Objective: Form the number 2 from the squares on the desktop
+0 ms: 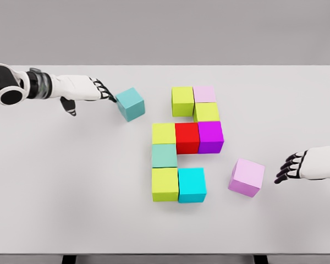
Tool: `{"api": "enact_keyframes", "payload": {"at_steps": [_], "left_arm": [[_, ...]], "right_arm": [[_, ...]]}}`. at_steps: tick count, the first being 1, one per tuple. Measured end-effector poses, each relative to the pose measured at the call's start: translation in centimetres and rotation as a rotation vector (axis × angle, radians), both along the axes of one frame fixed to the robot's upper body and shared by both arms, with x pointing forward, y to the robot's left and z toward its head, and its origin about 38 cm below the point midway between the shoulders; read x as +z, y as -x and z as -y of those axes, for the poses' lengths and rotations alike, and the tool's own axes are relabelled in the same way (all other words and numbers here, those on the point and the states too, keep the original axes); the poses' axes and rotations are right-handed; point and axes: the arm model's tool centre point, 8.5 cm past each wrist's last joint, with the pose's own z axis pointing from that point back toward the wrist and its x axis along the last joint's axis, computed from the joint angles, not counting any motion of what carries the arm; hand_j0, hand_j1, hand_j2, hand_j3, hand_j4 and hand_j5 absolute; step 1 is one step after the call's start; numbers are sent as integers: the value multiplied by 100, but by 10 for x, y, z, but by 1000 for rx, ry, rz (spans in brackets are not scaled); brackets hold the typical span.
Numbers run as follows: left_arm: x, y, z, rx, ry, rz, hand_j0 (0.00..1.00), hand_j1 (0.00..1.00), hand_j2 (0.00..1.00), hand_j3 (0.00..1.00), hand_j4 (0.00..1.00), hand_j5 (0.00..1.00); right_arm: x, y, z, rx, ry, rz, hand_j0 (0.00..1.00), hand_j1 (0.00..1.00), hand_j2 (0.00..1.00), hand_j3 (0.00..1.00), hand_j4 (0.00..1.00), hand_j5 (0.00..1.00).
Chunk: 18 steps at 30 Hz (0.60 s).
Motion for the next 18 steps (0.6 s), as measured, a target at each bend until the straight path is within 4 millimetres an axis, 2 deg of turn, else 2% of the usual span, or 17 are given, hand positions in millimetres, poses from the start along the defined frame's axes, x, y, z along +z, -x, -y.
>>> {"api": "enact_keyframes", "payload": {"at_steps": [7, 10, 14, 18], "left_arm": [[-1, -6, 10, 2, 11, -2, 100, 100, 100, 100, 100, 100], [-3, -7, 11, 7, 13, -5, 100, 100, 100, 100, 100, 100], [-5, -6, 9, 11, 20, -10, 100, 100, 100, 100, 100, 100], [-1, -2, 0, 14, 14, -4, 100, 100, 100, 100, 100, 100]], "right_arm": [[-4, -6, -13, 37, -6, 4, 100, 100, 100, 100, 100, 100], [-6, -13, -13, 31, -3, 12, 100, 100, 100, 100, 100, 100], [-10, -24, -12, 17, -2, 16, 100, 100, 100, 100, 100, 100], [-13, -29, -15, 24, 1, 19, 100, 100, 100, 100, 100, 100]]}}
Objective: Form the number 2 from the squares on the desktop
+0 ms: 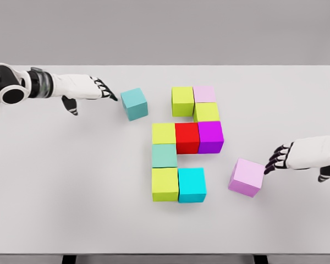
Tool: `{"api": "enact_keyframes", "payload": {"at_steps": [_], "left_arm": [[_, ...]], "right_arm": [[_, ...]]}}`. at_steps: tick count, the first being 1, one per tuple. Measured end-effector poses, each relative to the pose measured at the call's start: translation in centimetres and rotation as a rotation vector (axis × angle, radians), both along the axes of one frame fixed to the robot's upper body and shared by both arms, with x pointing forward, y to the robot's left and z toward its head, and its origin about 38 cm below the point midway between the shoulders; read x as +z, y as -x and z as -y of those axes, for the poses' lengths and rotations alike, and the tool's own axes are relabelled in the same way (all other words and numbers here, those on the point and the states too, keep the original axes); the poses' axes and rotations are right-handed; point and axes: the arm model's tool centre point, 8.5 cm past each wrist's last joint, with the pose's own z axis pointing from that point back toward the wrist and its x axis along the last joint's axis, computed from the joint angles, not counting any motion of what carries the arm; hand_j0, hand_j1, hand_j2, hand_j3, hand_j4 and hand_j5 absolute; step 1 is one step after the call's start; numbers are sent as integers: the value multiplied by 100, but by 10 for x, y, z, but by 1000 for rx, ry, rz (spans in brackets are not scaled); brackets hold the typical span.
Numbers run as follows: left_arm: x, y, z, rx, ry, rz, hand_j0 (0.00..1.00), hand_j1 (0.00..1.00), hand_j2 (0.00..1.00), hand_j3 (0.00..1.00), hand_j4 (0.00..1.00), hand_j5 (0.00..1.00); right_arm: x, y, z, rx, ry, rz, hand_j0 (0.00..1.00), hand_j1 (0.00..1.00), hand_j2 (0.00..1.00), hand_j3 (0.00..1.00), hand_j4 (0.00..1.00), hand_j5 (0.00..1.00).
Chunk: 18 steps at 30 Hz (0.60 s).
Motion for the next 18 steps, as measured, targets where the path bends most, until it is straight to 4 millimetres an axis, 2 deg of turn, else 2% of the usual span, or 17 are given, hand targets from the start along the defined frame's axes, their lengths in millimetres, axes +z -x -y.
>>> {"api": "enact_keyframes", "payload": {"at_steps": [4, 9, 18], "left_arm": [[5, 11, -10, -21, -14, 9, 100, 100, 100, 100, 100, 100], [3, 21, -10, -52, -24, 6, 100, 100, 100, 100, 100, 100], [2, 16, -6, -47, -28, 8, 100, 100, 100, 100, 100, 100]], "right_arm": [[-1, -2, -3, 8, -1, 1, 100, 100, 100, 100, 100, 100], [-3, -4, -7, 15, -5, 0, 100, 100, 100, 100, 100, 100], [-9, -16, -11, 7, -13, -2, 100, 100, 100, 100, 100, 100]]}}
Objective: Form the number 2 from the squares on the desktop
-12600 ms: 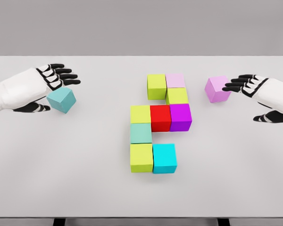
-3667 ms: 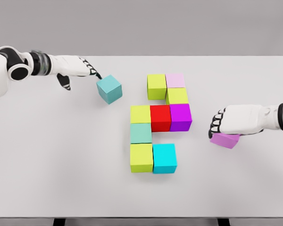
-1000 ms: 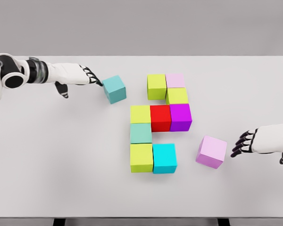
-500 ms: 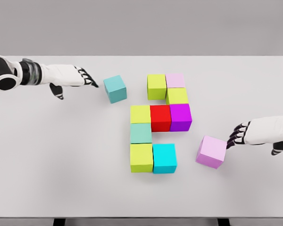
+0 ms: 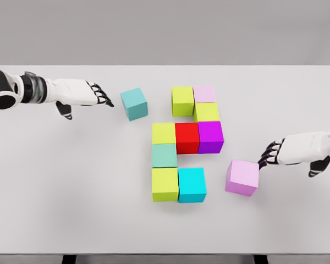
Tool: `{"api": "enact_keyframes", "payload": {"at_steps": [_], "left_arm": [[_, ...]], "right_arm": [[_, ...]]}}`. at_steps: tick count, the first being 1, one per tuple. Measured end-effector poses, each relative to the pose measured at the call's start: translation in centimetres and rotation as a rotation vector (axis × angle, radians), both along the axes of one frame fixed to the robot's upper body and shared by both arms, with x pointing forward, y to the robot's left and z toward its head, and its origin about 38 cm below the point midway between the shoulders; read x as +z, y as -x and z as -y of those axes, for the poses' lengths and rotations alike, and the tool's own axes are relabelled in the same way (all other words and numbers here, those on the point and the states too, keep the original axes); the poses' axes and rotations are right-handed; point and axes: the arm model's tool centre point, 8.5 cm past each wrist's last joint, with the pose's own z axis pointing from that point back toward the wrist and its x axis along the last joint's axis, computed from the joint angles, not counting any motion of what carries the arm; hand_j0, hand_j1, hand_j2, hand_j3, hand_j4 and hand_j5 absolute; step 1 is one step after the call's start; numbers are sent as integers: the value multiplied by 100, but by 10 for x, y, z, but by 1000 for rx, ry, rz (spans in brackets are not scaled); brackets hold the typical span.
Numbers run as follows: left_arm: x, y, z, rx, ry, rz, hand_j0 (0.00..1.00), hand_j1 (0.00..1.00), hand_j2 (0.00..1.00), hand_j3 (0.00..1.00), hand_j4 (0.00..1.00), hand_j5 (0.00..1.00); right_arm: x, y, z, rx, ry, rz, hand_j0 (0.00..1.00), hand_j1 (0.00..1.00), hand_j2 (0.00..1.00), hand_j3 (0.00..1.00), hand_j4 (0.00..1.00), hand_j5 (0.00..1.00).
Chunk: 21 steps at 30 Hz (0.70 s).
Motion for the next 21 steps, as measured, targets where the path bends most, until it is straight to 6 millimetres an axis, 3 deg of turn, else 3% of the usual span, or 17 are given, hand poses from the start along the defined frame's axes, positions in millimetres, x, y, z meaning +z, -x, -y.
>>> {"api": "enact_keyframes", "payload": {"at_steps": [8, 15, 21], "left_arm": [[-5, -6, 10, 4, 8, -9, 100, 100, 100, 100, 100, 100], [-7, -8, 23, -11, 18, -13, 100, 100, 100, 100, 100, 100], [-9, -10, 30, -19, 17, -19, 100, 100, 100, 100, 100, 100]], "right_arm": [[-2, -3, -10, 19, -13, -2, 100, 100, 100, 100, 100, 100], [6, -7, 3, -17, -4, 22, 100, 100, 100, 100, 100, 100], [15, 17, 10, 2, 13, 20, 100, 100, 100, 100, 100, 100]]}}
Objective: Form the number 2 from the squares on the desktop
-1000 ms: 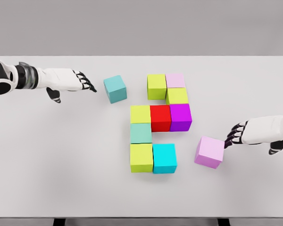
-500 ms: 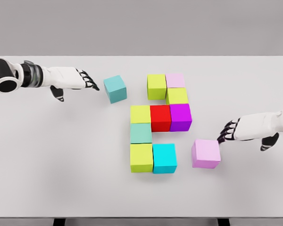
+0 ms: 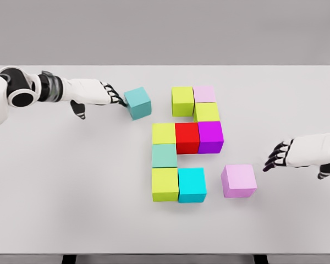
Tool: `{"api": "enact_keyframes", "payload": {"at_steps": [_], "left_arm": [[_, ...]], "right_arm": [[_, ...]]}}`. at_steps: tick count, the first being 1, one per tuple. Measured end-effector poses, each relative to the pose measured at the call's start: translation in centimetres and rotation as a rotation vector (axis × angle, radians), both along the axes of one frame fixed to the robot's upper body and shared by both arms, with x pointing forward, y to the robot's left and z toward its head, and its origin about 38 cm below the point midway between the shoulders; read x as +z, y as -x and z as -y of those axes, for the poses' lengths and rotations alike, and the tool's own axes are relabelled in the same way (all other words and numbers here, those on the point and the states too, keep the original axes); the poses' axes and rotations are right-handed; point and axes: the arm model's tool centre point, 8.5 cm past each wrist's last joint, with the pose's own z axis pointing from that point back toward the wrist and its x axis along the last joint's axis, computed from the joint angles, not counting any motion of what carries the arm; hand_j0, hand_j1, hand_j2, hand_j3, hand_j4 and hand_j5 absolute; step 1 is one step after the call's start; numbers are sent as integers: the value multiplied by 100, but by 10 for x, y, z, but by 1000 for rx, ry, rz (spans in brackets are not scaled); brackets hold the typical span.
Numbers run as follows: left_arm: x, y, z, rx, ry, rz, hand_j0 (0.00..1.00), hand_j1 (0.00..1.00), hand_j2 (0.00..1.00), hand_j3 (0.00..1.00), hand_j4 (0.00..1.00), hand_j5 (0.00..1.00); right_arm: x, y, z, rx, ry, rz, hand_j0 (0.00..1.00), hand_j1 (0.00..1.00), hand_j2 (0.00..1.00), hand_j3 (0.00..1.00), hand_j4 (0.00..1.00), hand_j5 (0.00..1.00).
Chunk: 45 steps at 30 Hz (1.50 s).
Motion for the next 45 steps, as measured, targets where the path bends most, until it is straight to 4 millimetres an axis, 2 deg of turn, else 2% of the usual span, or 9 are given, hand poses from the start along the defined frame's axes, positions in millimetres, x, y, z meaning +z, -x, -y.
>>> {"api": "enact_keyframes", "payload": {"at_steps": [5, 10, 18, 24, 37, 45], "left_arm": [[1, -2, 2, 2, 1, 0, 100, 100, 100, 100, 100, 100], [2, -7, 2, 19, 4, 3, 100, 100, 100, 100, 100, 100], [1, -14, 7, 35, 19, -1, 100, 100, 100, 100, 100, 100], [1, -17, 13, 39, 29, -2, 100, 100, 100, 100, 100, 100], [-1, -24, 23, 50, 41, -8, 100, 100, 100, 100, 100, 100], [-1, -26, 21, 65, 46, -10, 100, 100, 100, 100, 100, 100]], "right_arm": [[1, 15, -6, 34, -2, -14, 100, 100, 100, 100, 100, 100], [-1, 18, -9, 48, -2, -22, 100, 100, 100, 100, 100, 100], [-7, 14, -24, 86, -10, -23, 100, 100, 100, 100, 100, 100], [-12, 6, -26, 85, -7, -22, 100, 100, 100, 100, 100, 100], [-15, 5, -35, 108, -13, -26, 100, 100, 100, 100, 100, 100], [-17, 4, -41, 121, -19, -26, 100, 100, 100, 100, 100, 100]]}}
